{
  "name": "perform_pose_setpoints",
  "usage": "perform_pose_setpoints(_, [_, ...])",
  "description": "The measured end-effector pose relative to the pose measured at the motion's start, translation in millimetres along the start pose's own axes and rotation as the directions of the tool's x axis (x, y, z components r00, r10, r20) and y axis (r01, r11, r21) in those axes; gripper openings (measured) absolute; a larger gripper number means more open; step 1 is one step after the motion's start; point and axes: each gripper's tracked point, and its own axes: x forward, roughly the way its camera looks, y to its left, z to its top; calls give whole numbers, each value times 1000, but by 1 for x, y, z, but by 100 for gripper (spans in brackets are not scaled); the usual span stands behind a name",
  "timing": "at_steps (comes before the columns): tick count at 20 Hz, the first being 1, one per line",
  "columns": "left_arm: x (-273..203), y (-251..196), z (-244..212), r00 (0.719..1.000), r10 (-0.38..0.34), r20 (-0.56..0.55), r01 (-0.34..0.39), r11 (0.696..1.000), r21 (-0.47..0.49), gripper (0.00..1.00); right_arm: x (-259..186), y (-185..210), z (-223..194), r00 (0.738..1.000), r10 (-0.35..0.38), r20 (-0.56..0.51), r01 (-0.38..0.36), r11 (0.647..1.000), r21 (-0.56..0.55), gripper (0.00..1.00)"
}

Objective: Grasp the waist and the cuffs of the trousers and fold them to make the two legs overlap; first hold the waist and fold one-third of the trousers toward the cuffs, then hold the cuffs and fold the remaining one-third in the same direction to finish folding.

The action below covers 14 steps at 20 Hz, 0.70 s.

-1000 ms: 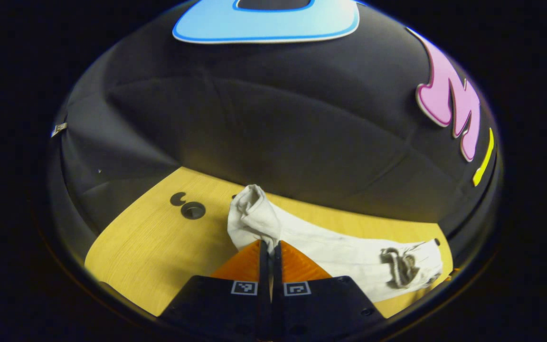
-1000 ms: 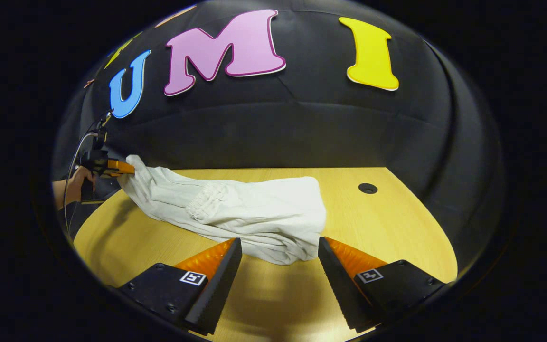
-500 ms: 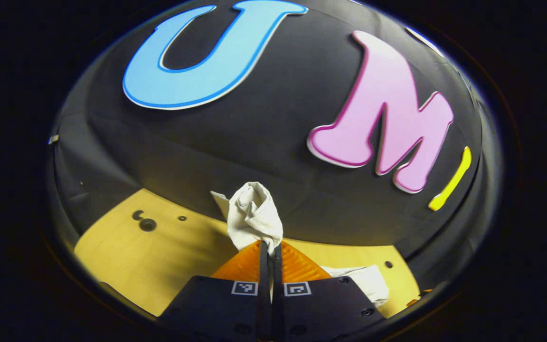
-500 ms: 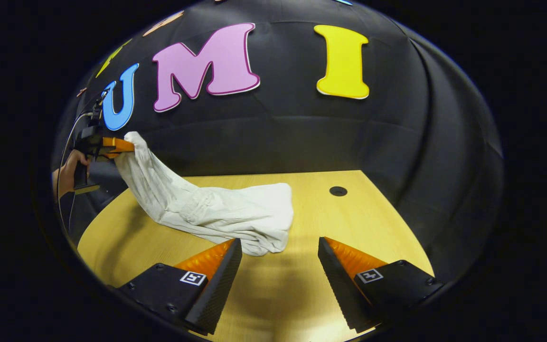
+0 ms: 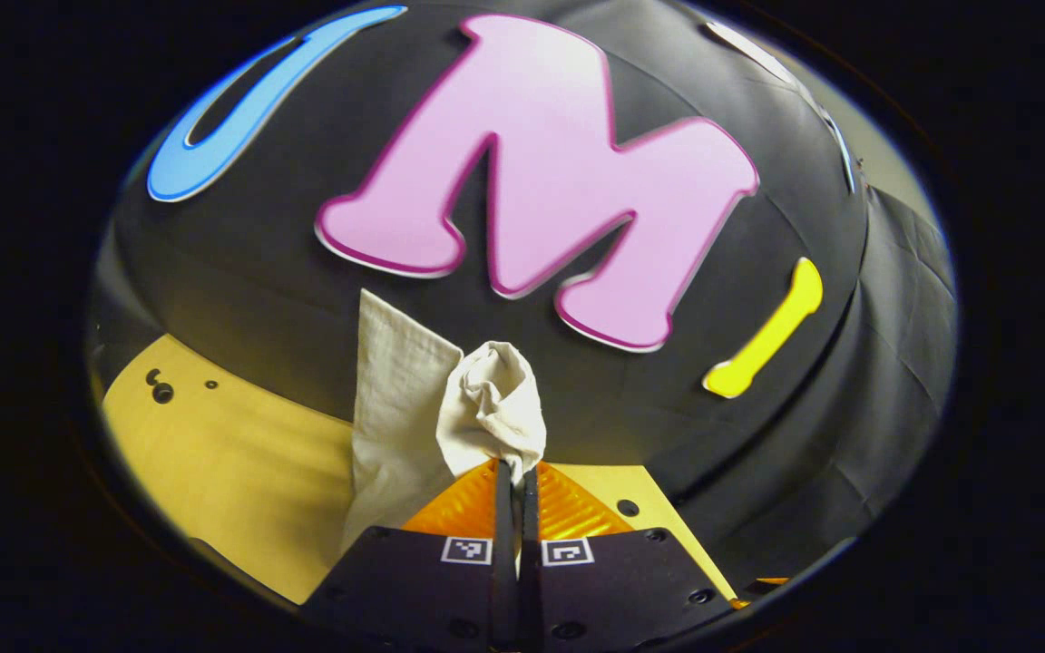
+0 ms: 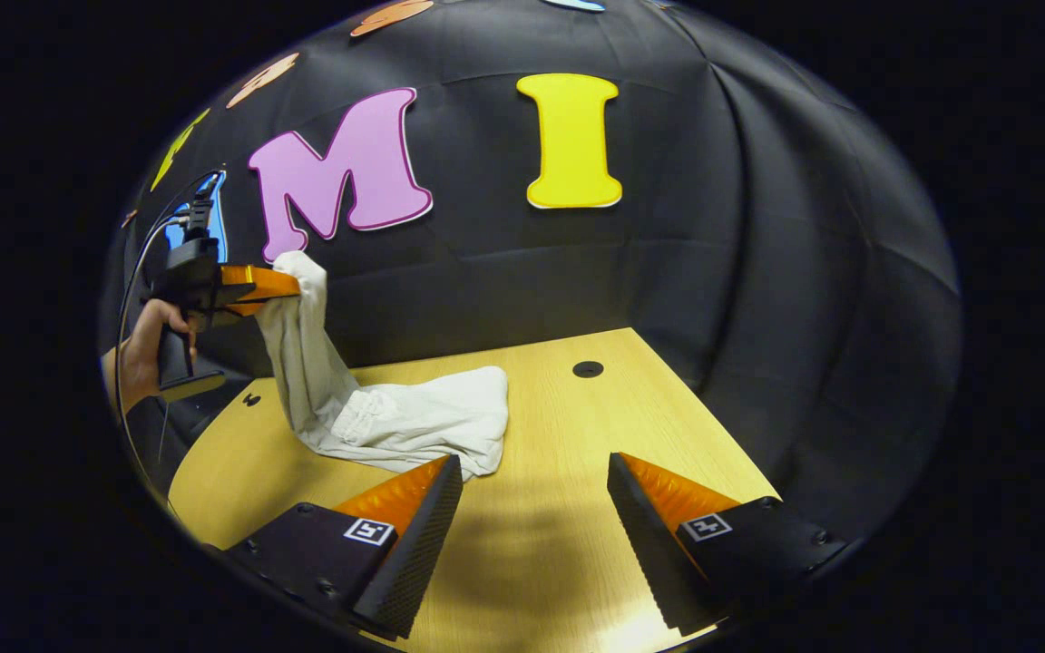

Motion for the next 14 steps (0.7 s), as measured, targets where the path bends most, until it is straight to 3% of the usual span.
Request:
perform_pose_setpoints(6, [34, -67, -55, 987, -106, -122, 106, 994, -2, 6, -30, -32, -20, 998, -58, -19, 59, 997, 41, 98])
perform_pose_setpoints(11, [45, -72, -76, 966, -107, -234, 117, 993, 30, 7, -46, -37, -37, 996, -78, -46, 82, 992, 96, 98])
perform_pose_setpoints(13, [41, -73, -75, 958, -116, -261, 129, 991, 29, 17, -44, -35, -37, 996, -66, -54, 71, 993, 97, 98])
perform_pose_setpoints(14, [37, -76, -71, 952, -145, -269, 155, 988, 18, 12, -46, -35, -39, 997, -62, -53, 67, 994, 91, 98])
